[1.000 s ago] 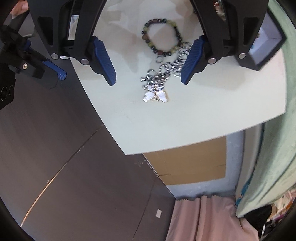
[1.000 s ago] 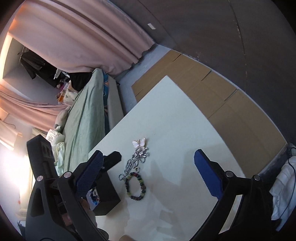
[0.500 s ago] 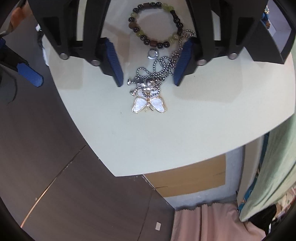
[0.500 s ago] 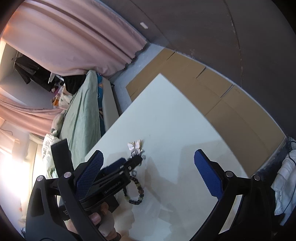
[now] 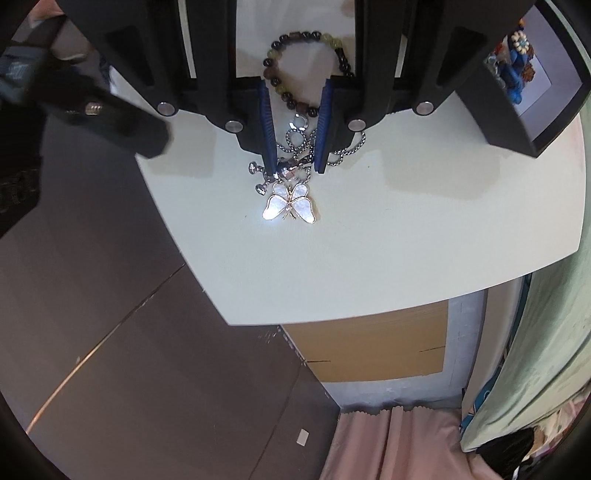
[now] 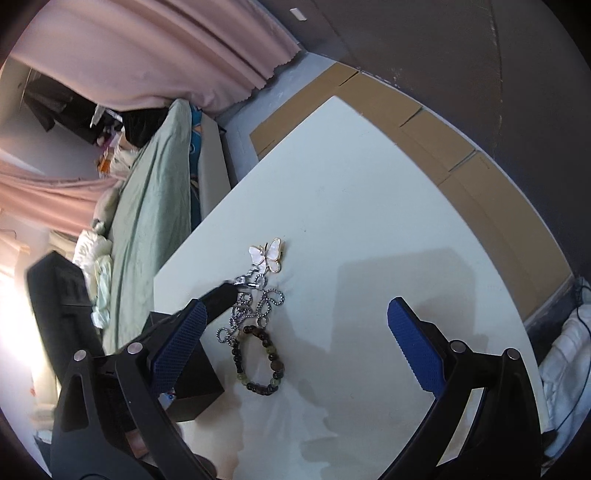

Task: Organize jewelry
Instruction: 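Close the left gripper on the silver chain and lift it, then grasp the small silver ring with the right gripper while the left gripper lifts the chain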

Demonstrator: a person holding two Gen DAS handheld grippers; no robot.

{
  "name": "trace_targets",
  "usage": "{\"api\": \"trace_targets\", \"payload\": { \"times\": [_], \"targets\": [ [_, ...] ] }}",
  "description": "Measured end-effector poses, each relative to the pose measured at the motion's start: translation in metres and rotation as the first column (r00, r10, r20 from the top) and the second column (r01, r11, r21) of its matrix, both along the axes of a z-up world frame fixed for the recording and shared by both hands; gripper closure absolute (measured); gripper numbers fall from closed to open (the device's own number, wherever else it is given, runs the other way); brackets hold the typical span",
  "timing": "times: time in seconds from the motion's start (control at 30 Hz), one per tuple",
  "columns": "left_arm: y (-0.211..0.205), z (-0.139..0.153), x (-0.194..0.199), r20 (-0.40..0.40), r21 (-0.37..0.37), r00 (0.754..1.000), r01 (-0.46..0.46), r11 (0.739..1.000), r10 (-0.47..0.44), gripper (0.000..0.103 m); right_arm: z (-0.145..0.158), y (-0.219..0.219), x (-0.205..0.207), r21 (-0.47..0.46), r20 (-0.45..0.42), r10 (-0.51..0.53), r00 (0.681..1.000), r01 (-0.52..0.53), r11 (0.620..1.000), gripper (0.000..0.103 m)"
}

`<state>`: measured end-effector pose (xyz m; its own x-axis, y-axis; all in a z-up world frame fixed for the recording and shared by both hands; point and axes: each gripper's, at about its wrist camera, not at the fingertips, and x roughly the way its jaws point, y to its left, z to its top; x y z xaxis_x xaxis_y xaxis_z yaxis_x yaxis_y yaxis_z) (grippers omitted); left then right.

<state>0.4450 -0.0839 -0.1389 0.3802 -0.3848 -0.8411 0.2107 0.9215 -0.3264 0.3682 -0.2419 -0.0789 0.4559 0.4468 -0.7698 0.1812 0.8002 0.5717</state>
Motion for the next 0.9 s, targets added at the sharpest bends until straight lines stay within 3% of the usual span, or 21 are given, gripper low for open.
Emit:
{"api": "trace_targets", "payload": {
  "times": [0.3, 0.5, 0.7, 0.9],
  "targets": [
    [0.037, 0.032, -0.007, 0.047, -0.092, 0.997, -0.054, 0.994, 0.059, 0.085, -0.001, 0.013, 0.007, -0.045, 0.011, 0.028, 1.0, -0.028, 0.999, 0.005],
    [0.061, 0.05, -0.01, 0.081, -0.127, 0.991, -0.096, 0.987, 0.107, 0.085, -0.004, 0.034, 0.01, -0.123, 0.017, 0.092, 0.996, -0.09, 0.988, 0.007],
    [0.082, 0.068, -0.016, 0.115, -0.17, 0.982, -0.13, 0.977, 0.151, 0.085, -0.013, 0.056, 0.013, -0.175, -0.004, 0.159, 0.987, -0.157, 0.972, 0.045],
    [0.097, 0.08, -0.02, 0.139, -0.202, 0.975, -0.144, 0.969, 0.174, 0.085, -0.018, 0.074, 0.013, -0.199, -0.025, 0.204, 0.979, -0.205, 0.958, 0.064]
  ]
}}
